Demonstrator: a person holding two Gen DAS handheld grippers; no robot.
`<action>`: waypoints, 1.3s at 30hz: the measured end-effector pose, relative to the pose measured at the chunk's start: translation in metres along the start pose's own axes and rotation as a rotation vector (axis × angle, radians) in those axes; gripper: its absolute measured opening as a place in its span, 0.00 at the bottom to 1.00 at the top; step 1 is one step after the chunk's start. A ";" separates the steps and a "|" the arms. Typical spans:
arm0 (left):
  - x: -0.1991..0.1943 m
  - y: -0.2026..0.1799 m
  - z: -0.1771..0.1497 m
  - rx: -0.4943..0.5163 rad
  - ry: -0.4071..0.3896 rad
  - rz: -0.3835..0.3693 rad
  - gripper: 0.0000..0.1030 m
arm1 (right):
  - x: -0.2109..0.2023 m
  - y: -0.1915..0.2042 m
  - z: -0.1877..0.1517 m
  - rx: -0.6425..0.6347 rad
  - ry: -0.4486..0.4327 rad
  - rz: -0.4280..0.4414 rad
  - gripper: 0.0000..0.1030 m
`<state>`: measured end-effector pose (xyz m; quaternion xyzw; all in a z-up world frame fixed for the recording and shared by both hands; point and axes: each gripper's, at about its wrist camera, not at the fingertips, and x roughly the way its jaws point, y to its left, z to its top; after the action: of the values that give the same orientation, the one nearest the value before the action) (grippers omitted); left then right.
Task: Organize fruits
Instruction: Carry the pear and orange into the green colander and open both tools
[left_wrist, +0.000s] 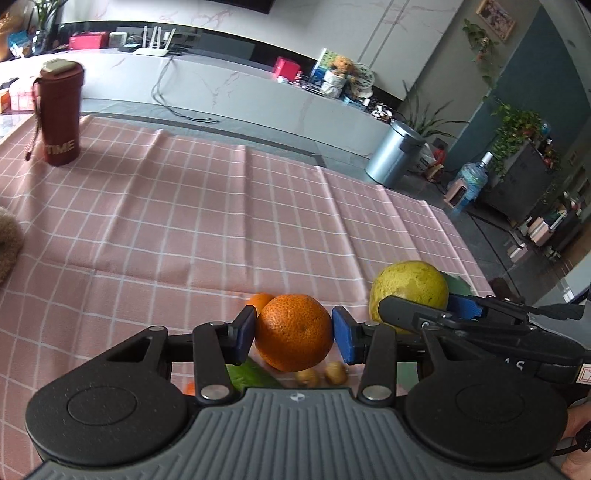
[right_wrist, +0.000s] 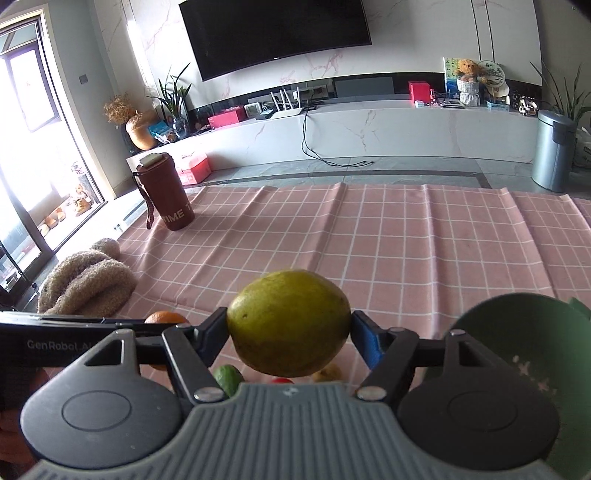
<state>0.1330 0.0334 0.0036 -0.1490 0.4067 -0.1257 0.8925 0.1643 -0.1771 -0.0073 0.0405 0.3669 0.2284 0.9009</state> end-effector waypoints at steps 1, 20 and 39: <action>0.004 -0.011 0.001 0.015 0.008 -0.018 0.49 | -0.010 -0.008 -0.001 -0.008 0.011 -0.014 0.65; 0.156 -0.170 -0.005 0.398 0.394 -0.064 0.49 | -0.015 -0.139 -0.039 -0.294 0.392 -0.124 0.65; 0.195 -0.188 -0.017 0.611 0.520 0.050 0.51 | 0.016 -0.149 -0.041 -0.449 0.472 -0.037 0.66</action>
<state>0.2253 -0.2108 -0.0716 0.1701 0.5663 -0.2524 0.7659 0.2031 -0.3065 -0.0835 -0.2201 0.5067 0.2905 0.7813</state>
